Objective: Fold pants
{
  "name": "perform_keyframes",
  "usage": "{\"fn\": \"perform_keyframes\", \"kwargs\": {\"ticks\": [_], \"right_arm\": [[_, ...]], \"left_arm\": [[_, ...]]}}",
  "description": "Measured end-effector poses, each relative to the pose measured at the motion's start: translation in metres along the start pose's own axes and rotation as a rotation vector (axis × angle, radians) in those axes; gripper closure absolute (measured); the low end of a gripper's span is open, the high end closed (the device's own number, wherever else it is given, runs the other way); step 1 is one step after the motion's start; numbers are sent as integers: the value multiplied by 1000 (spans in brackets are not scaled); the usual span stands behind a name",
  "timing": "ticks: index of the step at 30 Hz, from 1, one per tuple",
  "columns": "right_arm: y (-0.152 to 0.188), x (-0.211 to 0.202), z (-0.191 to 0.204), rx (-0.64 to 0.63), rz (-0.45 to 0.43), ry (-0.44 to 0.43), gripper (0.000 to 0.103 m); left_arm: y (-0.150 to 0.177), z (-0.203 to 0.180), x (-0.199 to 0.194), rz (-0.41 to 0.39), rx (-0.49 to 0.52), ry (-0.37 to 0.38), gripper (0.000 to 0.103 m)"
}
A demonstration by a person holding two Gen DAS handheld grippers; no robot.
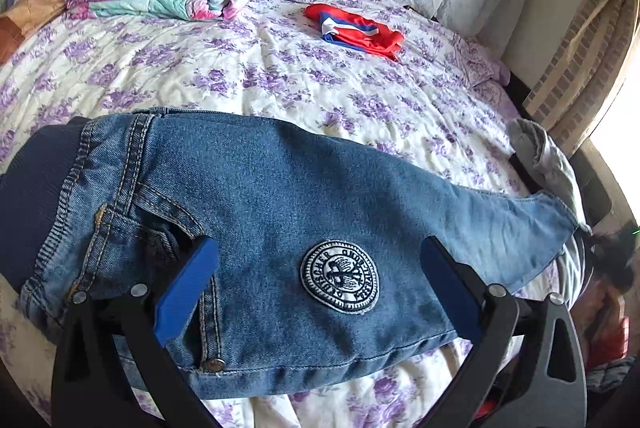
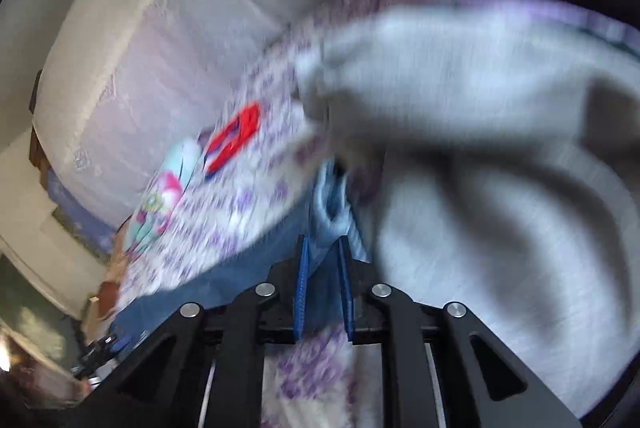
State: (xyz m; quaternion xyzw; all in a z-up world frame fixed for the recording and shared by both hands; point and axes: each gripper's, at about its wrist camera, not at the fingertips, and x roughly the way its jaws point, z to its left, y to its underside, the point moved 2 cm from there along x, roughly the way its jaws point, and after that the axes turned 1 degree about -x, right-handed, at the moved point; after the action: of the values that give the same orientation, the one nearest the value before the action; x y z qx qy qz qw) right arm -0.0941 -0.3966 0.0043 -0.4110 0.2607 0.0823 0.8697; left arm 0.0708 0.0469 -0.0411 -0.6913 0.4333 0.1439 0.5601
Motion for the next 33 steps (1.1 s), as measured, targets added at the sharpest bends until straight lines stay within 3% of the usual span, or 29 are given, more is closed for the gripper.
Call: {"fn": "perform_keyframes", "kwargs": {"ticks": [1, 2, 4, 5, 8, 12, 17, 19, 20, 23, 27, 30, 33], "right_arm": [[-11, -17, 9, -49, -86, 65, 81], [-18, -22, 22, -105, -114, 51, 76], [-24, -10, 53, -185, -75, -60, 51], [-23, 6, 78, -215, -14, -187, 36], [-5, 78, 155, -306, 253, -498, 35], [28, 186, 244, -417, 572, -678, 35], [75, 273, 294, -368, 924, -754, 35], [93, 290, 303, -347, 1060, -772, 34], [98, 298, 307, -365, 1085, -748, 32], [111, 295, 314, -342, 1214, -838, 27], [122, 285, 328, -422, 1297, -911, 11], [137, 292, 342, -487, 1300, -849, 11], [152, 298, 365, -472, 1305, -891, 10]], "left_arm": [[1, -1, -1, -6, 3, -5, 4], [2, -3, -1, -15, 6, -9, 4], [4, -6, -1, -22, 19, 7, 4], [7, -9, -1, -21, 28, 30, 4], [14, -16, 2, -27, 69, 1, 4], [21, -24, 17, -13, 152, -103, 4], [28, -34, 27, -32, 238, -218, 4], [30, -32, 28, -39, 245, -226, 4], [29, -31, 28, -40, 246, -223, 4], [29, -29, 29, -43, 249, -213, 4], [31, -33, 34, -51, 271, -233, 4], [31, -34, 37, -53, 275, -245, 4], [31, -33, 36, -57, 271, -237, 4]]}}
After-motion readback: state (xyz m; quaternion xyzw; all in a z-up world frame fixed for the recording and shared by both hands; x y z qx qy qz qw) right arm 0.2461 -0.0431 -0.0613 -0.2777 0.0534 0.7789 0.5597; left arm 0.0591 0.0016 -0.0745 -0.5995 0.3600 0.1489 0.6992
